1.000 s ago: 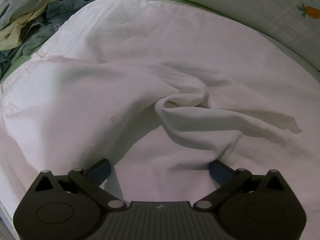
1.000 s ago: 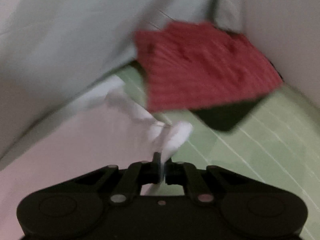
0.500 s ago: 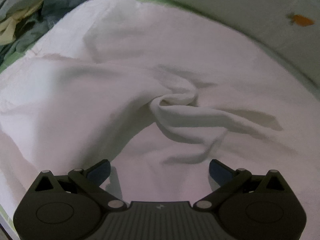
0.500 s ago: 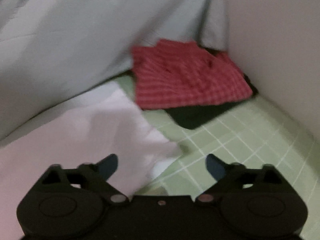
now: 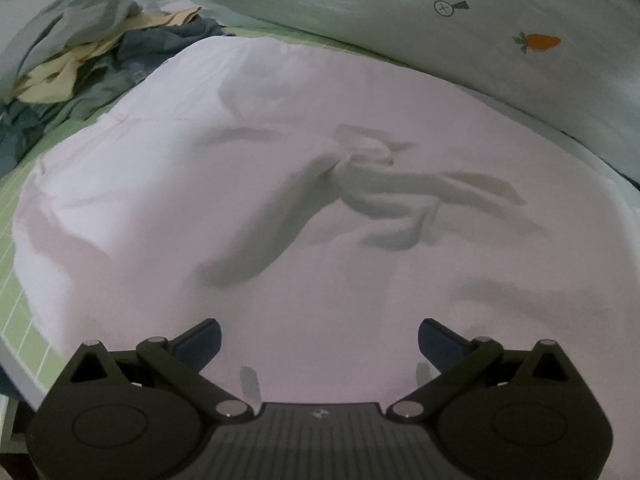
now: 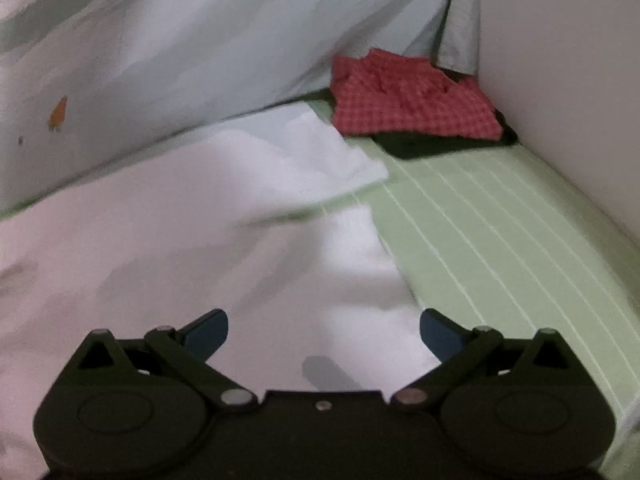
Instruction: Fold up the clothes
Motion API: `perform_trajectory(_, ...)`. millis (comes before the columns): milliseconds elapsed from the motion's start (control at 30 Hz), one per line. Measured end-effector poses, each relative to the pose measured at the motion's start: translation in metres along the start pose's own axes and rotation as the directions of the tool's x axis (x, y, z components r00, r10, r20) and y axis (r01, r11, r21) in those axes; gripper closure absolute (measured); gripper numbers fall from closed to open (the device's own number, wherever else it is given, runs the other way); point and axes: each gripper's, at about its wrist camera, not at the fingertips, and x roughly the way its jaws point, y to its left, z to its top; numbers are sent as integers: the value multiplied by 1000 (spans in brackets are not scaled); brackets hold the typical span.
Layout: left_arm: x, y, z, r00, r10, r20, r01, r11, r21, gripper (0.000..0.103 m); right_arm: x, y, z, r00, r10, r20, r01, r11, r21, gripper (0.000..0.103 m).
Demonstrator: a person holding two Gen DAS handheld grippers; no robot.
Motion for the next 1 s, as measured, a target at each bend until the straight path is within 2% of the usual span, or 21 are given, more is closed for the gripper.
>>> perform_trajectory(333, -14, 0, -39, 1000, 7, 0, -7, 1000, -23, 0, -20, -27, -37, 995, -75, -60, 74, 997, -22, 0)
perform_trajectory(533, -19, -4, -56, 1000, 7, -9, -7, 1000, -13, 0, -12, -36, -50, 983, -144, -118, 138, 988, -63, 0)
perform_trajectory(667, -24, 0, -59, 1000, 18, -4, -18, 999, -29, 0, -5, -48, -47, 977, -113, -183, 128, 989, 70, 0)
perform_trajectory(767, -27, 5, -58, 1000, 25, 2, -25, 999, -39, 0, -4, -46, -40, 979, -103, -176, 118, 990, 76, 18)
perform_trajectory(800, -29, 7, -56, 1000, 27, 6, -27, 999, -41, 0, -4, -45, -37, 982, -93, -163, 103, 993, 56, 35)
perform_trajectory(833, -30, 9, -55, 1000, 30, 9, -29, 999, -43, 0, -4, -44, -34, 985, -83, -151, 89, 995, 34, 68)
perform_trajectory(900, -34, 13, -52, 999, 32, 20, -31, 998, -45, 0, 1, -47, -22, 988, -57, -144, 59, 998, 10, 77)
perform_trajectory(967, -38, 17, -49, 999, 33, 29, -32, 999, -40, 0, 8, -55, -8, 991, -93, -98, 93, 996, 3, 84)
perform_trajectory(1000, -40, 19, -48, 999, 36, 31, -35, 999, -39, 0, 11, -60, 0, 989, -128, -68, 129, 992, 4, 97)
